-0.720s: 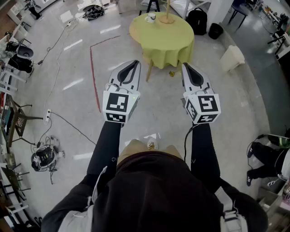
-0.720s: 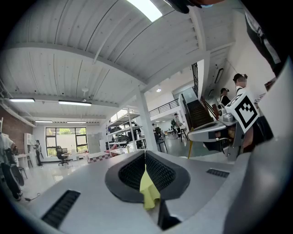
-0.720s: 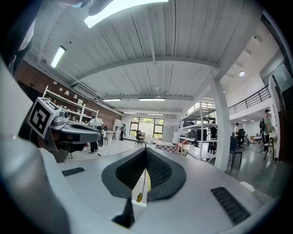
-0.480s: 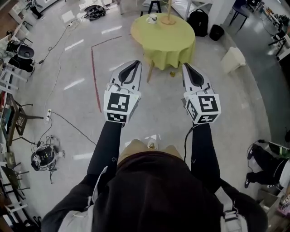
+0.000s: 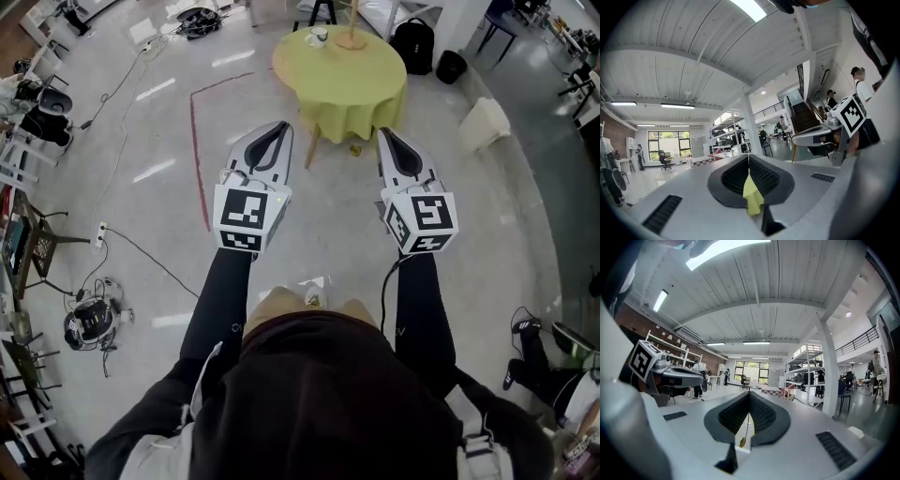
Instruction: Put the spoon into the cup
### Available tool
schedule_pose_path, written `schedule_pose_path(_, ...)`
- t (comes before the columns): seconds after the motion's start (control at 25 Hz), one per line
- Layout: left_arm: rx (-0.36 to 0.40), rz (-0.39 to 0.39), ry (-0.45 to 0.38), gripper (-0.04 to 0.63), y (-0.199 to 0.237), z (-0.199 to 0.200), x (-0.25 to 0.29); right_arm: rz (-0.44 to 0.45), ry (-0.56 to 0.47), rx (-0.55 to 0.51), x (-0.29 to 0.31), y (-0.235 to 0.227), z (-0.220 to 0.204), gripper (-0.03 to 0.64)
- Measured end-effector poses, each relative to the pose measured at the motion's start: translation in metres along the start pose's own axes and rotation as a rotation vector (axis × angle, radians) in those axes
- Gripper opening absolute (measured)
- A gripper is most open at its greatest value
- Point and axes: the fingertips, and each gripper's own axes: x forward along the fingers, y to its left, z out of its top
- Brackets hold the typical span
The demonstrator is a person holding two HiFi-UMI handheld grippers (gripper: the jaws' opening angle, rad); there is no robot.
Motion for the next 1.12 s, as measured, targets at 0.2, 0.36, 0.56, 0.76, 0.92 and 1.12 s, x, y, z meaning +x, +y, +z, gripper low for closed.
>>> schedule_pose_path(0.2,0.004,-0.007,0.003,0.021,-0.001,0.0,0.006,0.004,0.007,-0.013,0.003,0.0,-0.004,0.028)
schedule_pose_path(0.36,0.007,-0.006,0.001,0.021,-0.002,0.001,0.011,0.012,-0.001,-0.009,0.005,-0.003,-0.004,0.028)
schedule_pose_path(0.56,-0.009,-0.009,-0.011,0.021,0.002,0.003,0.019,0.011,-0.019,-0.003,0.011,-0.008,-0.001,0.028)
schedule_pose_path(0.76,-0.009,-0.009,-0.02,0.022,0.011,0.001,0.034,0.015,-0.052,-0.01,0.025,-0.011,0.0,0.028)
schedule_pose_path(0.92,-0.006,-0.017,-0.026,0.021,0.024,-0.005,0.055,0.021,-0.049,-0.022,0.049,-0.014,-0.003,0.028)
schedule_pose_path(1.12,-0.006,-0.033,-0.035,0.021,0.045,-0.013,0.096,0.008,-0.032,-0.028,0.09,-0.034,-0.008,0.028)
